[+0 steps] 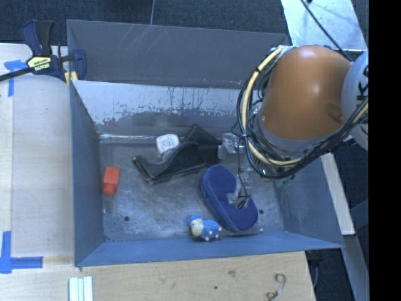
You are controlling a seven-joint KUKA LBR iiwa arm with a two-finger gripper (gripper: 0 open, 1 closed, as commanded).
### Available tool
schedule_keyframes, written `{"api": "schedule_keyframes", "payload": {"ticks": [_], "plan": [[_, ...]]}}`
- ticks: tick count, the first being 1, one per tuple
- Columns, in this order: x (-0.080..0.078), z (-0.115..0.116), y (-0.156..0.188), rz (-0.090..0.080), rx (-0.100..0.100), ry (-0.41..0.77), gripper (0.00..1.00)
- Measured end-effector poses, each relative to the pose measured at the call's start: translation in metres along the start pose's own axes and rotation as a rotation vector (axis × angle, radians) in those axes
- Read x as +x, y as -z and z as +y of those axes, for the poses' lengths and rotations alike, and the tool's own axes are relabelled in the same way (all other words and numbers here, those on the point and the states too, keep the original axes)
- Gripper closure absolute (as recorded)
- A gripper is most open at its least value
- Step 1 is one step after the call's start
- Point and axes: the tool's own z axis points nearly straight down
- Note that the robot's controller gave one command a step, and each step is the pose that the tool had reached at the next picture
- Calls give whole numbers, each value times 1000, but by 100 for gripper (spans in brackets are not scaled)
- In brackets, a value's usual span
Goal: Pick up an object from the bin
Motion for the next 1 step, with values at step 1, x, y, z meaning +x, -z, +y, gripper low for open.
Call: {"api": "schedule_keyframes", "payload": {"ticks": [1], "plan": [[-101,6,10,-14,-1,-127,0]]}}
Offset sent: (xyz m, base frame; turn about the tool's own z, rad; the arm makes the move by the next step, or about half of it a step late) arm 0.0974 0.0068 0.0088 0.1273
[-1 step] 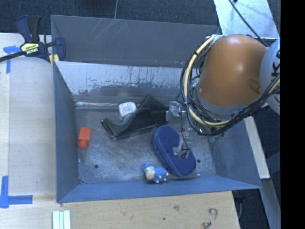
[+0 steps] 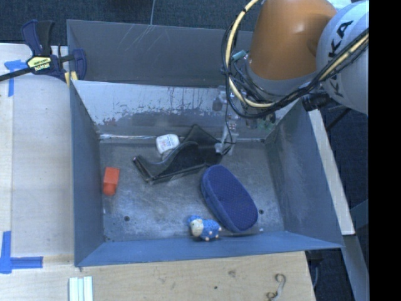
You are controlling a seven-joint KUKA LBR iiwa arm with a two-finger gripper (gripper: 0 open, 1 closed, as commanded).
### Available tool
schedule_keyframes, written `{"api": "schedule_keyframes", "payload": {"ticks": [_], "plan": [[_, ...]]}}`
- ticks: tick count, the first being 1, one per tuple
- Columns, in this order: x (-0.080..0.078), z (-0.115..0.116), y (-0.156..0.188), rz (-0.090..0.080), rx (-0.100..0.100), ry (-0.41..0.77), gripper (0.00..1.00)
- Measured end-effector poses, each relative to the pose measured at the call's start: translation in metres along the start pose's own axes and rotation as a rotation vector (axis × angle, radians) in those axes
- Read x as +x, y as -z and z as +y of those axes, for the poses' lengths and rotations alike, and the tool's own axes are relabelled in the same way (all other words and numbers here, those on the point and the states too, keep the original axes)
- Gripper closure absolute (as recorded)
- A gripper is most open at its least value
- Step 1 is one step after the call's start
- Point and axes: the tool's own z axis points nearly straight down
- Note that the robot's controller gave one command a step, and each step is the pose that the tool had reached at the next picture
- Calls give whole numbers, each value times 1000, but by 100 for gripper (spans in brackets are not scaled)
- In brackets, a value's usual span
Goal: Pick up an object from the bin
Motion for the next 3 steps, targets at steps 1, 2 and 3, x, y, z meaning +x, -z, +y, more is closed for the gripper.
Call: {"api": "schedule_keyframes", "payload": {"ticks": [1,2,3], "plan": [[36,-23,-112,12,1,249,0],[26,-26,-179,-11,0,535,0],[40,-108,-184,2,0,592,0]]}}
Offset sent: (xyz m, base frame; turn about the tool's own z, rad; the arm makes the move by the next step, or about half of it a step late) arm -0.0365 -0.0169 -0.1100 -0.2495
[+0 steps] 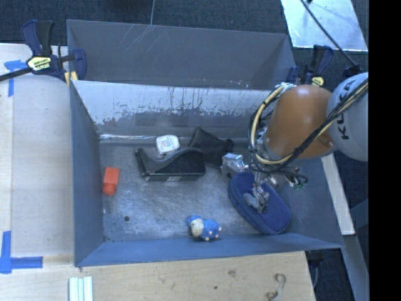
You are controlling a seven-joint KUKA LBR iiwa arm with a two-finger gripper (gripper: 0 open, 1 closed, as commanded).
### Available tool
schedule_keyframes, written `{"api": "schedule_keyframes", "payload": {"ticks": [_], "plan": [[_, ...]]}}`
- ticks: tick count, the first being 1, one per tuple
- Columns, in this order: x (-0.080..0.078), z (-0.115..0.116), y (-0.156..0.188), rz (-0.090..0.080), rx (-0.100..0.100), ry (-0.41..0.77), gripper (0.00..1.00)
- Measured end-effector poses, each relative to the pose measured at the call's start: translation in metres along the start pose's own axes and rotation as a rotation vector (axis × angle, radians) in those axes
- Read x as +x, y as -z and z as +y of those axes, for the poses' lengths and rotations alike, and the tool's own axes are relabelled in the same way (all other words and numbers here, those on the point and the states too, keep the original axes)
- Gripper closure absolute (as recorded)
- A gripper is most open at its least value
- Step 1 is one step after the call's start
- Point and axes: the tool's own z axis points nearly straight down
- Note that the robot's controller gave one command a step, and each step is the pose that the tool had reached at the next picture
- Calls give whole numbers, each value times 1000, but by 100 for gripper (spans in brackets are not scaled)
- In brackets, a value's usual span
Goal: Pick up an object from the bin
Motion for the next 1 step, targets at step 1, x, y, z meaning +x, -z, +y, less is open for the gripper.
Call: {"api": "schedule_keyframes", "payload": {"ticks": [1], "plan": [[-3,-63,0,-2,-4,-146,0]]}}
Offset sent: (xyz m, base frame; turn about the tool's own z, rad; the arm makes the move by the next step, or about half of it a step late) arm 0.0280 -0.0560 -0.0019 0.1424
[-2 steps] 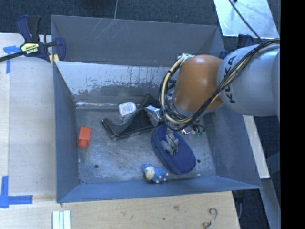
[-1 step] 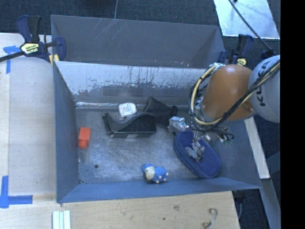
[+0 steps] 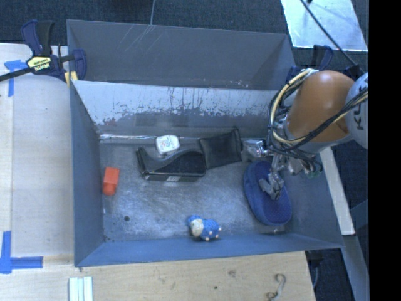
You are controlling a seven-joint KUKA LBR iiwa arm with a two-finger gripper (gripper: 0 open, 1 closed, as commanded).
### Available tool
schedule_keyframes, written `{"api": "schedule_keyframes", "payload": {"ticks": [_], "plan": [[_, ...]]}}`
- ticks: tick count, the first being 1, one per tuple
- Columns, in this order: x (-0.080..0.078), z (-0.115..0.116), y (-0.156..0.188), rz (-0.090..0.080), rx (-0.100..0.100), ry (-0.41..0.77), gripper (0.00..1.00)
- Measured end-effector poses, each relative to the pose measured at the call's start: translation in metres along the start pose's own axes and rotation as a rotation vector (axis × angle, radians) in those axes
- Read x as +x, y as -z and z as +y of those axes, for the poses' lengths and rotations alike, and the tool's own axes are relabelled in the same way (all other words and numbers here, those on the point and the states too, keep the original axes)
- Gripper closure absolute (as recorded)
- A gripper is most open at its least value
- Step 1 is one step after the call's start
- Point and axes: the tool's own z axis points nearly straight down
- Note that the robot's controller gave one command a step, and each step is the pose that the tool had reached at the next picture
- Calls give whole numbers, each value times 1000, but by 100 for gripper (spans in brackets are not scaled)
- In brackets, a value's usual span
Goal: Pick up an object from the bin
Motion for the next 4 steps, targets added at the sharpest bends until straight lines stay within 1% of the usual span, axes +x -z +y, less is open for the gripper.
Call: {"api": "schedule_keyframes", "payload": {"ticks": [1,2,3,4], "plan": [[7,-23,1,0,-1,313,0],[10,-12,1,-10,-15,627,0],[9,-17,2,-14,-1,626,100],[9,-7,152,0,7,622,100]]}}
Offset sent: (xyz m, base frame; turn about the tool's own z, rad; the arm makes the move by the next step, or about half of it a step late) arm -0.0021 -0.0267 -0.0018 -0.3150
